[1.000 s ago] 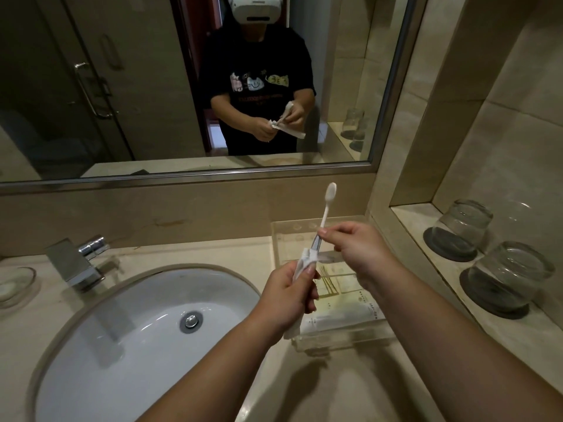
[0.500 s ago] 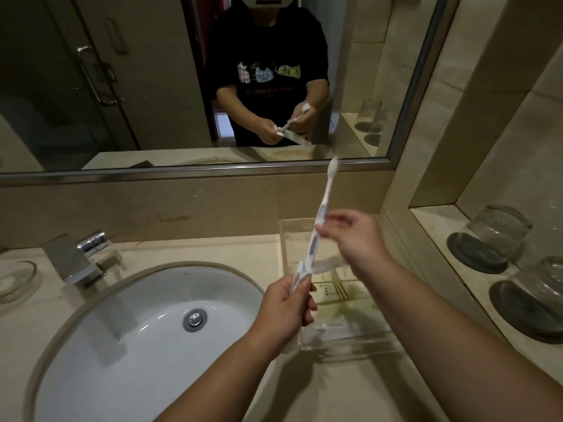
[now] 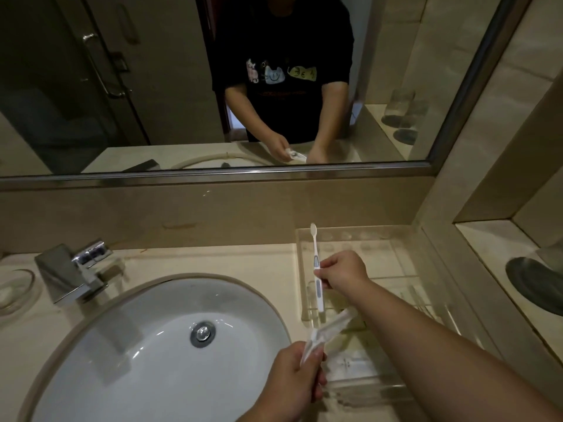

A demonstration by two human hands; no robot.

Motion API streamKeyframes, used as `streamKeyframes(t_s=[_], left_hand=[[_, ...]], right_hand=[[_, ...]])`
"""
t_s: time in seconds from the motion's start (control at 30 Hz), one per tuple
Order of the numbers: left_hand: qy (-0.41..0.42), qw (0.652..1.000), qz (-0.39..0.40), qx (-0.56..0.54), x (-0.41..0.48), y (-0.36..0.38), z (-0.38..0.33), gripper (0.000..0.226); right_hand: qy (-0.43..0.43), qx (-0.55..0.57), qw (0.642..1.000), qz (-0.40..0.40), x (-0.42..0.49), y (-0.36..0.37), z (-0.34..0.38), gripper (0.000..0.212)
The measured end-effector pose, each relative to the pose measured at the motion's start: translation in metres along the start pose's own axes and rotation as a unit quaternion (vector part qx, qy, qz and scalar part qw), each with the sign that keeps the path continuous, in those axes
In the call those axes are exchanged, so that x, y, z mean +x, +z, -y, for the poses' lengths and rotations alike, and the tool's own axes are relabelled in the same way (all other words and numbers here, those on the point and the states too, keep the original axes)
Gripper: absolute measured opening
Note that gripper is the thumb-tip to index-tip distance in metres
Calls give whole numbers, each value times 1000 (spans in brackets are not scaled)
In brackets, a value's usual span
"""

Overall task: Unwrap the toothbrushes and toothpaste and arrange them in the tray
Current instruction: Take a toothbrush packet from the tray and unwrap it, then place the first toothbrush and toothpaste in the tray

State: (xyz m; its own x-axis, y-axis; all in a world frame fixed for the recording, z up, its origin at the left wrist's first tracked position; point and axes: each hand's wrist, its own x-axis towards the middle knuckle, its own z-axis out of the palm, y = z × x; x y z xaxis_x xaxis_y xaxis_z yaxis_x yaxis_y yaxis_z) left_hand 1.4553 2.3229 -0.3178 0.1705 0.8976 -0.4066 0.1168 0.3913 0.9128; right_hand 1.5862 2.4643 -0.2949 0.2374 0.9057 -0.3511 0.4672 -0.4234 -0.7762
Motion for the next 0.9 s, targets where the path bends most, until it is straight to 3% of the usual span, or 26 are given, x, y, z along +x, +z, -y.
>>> streamKeyframes(t_s=[0.4, 0.8, 0.9], left_hand=[[-11, 999, -6, 31, 1, -3, 14, 26], [-16, 1000, -9, 1, -3, -5, 9, 23], [-7, 1000, -5, 7, -2, -4, 8, 24]], right_hand=[[-31, -84, 995, -46, 3, 2, -2, 14], [-47, -62, 996, -45, 3, 1, -18, 16], [-44, -55, 996, -52, 0, -1, -18, 26]])
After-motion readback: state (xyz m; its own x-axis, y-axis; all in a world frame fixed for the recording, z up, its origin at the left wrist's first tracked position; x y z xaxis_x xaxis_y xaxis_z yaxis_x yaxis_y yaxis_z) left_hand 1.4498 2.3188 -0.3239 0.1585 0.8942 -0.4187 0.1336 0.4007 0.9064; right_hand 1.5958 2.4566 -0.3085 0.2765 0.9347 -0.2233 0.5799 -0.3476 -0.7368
